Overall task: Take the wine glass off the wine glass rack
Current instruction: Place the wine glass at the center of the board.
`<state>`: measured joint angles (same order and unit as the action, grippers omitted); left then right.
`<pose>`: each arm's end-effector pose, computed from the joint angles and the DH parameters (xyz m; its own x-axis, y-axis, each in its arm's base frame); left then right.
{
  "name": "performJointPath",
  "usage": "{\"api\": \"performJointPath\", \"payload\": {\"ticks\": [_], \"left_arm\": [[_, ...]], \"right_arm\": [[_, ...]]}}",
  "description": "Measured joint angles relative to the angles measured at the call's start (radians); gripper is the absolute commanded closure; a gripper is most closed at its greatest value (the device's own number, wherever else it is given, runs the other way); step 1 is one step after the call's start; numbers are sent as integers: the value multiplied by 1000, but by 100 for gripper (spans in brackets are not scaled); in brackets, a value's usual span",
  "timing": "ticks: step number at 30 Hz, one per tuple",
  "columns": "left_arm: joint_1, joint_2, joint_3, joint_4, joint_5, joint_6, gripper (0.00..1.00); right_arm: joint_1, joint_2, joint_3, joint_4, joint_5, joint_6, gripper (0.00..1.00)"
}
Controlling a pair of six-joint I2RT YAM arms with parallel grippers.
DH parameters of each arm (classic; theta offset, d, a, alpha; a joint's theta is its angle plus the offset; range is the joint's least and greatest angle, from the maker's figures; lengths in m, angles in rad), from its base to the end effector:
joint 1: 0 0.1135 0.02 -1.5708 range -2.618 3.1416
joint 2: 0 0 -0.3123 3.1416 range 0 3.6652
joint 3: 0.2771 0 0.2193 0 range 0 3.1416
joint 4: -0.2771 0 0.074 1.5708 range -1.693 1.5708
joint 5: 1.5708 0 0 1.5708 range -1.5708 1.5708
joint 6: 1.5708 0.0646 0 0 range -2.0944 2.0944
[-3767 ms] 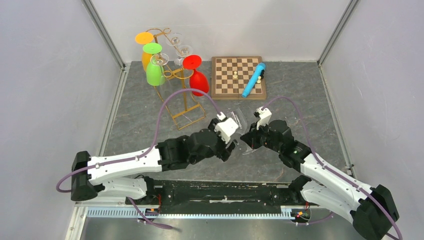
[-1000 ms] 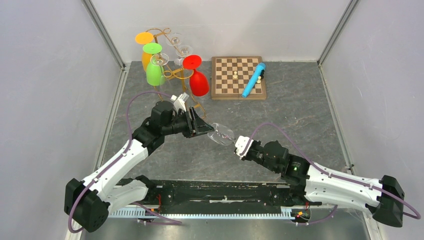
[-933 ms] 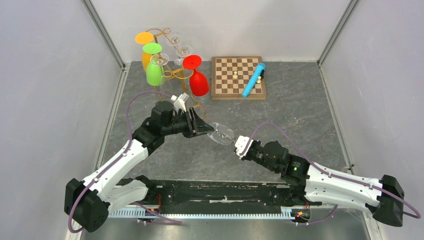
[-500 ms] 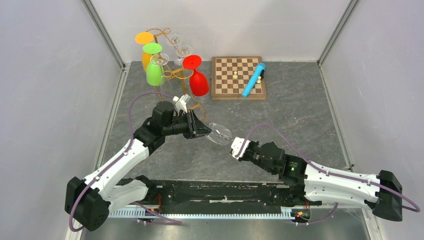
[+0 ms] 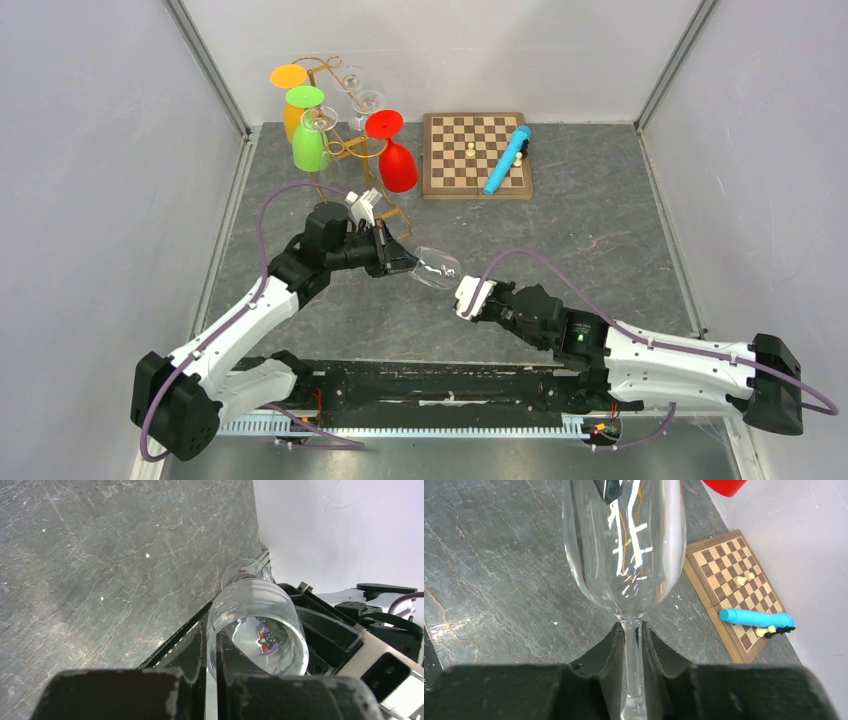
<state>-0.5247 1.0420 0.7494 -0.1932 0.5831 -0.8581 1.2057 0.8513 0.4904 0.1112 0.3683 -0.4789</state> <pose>0.1508 -0.1284 0.3200 -0.8995 -0.2091 -0.3837 0.2432 0.4899 -0.8372 0.0799 0.1438 0.2969 0.2659 -0.5085 -0.8190 -0.7035 0.4785 -0.5255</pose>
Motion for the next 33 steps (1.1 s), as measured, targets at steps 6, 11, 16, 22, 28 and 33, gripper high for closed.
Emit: {"api": "performJointPath", "payload": {"ticks": [6,11,16,22,28,33], "left_arm": [[0,0,3,-15,-8,10,98],[0,-2,10,-55,-50,29,98],[-1,-2,49,-161,-119,68,98],[-1,-15,173,-333,-249,169,98],[-1,-64,282,-520,-456,277,98],[-1,-84,337,-651,-621,336,98]], "right_arm": [[3,0,28,-5,4,4,63],[3,0,54,-31,3,12,57],[3,-47,93,-53,-12,31,53],[3,-133,94,-53,-23,50,50],[3,-147,89,-52,-5,76,47],[3,-132,77,-51,23,111,43]]}}
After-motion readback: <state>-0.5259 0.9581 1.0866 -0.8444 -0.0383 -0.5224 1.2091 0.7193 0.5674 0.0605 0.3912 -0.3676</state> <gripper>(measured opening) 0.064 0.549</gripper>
